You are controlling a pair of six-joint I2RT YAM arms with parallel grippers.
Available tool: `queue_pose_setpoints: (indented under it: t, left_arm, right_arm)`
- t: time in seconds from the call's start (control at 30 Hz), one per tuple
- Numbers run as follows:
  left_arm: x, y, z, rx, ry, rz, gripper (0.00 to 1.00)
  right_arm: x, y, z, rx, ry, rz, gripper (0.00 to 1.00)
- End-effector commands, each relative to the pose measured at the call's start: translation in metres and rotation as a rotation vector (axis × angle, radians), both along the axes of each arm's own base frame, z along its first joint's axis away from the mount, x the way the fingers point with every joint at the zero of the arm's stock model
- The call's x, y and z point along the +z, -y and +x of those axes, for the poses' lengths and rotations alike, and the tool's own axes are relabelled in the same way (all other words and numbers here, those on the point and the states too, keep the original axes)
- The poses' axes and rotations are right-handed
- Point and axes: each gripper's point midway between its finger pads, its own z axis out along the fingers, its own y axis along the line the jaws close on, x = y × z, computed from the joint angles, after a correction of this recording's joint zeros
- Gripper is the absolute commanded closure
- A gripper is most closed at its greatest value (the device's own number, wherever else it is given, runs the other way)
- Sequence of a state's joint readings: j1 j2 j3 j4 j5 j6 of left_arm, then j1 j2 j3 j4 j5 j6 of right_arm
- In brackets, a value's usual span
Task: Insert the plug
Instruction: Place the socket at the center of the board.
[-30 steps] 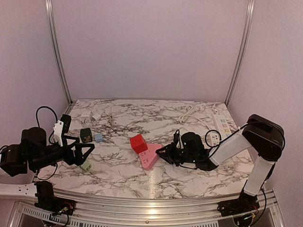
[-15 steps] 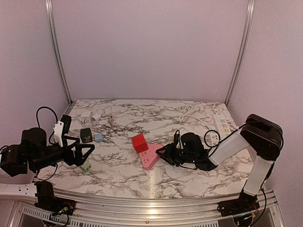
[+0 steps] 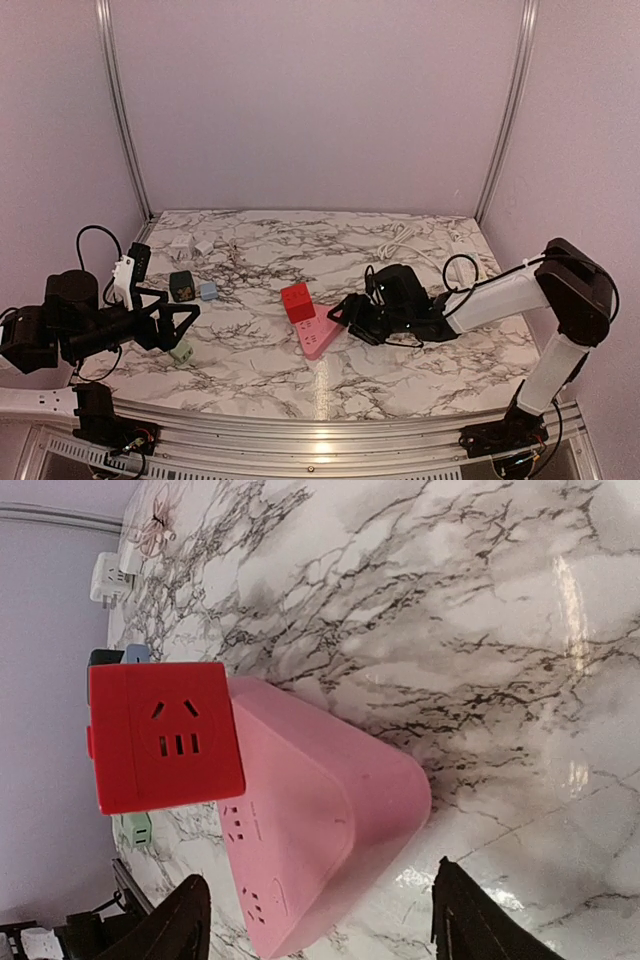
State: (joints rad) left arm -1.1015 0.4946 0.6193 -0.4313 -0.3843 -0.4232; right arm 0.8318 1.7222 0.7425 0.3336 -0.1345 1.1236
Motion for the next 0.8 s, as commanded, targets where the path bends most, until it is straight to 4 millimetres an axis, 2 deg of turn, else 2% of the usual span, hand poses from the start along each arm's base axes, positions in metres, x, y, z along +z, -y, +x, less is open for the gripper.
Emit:
queue_pose_setpoints:
  t: [0.0, 0.1, 0.2, 0.3, 0.47, 0.6, 0.77]
  left_arm:
    - [-0.003, -0.002, 0.001, 0.016, 0.006, 0.009, 0.01]
    - [-0.004, -0.002, 0.002, 0.019, 0.005, 0.013, 0.01]
    - [-0.005, -0.002, 0.003, 0.023, 0.005, 0.019, 0.01]
    - [-0.005, -0.003, 0.003, 0.029, 0.006, 0.02, 0.01]
    - [-0.006, -0.004, 0.004, 0.038, 0.007, 0.026, 0.01]
    - [-0.009, -0.004, 0.005, 0.045, -0.002, 0.037, 0.01]
    - [-0.013, -0.003, 0.008, 0.055, -0.011, 0.066, 0.01]
  right_arm:
    - [0.026, 0.025, 0.005, -0.026, 0.051, -0.151, 0.3]
    - [0.042, 0.048, 0.005, -0.076, 0.085, -0.235, 0.21]
    - [0.061, 0.072, 0.006, -0.131, 0.133, -0.305, 0.02]
    - [0.078, 0.095, 0.002, -0.193, 0.187, -0.312, 0.01]
    - [0.083, 0.117, -0.002, -0.205, 0.206, -0.208, 0.01]
    - [0.096, 0.146, -0.002, -0.264, 0.211, -0.342, 0.01]
    - [0.096, 0.177, -0.01, -0.333, 0.194, -0.454, 0.02]
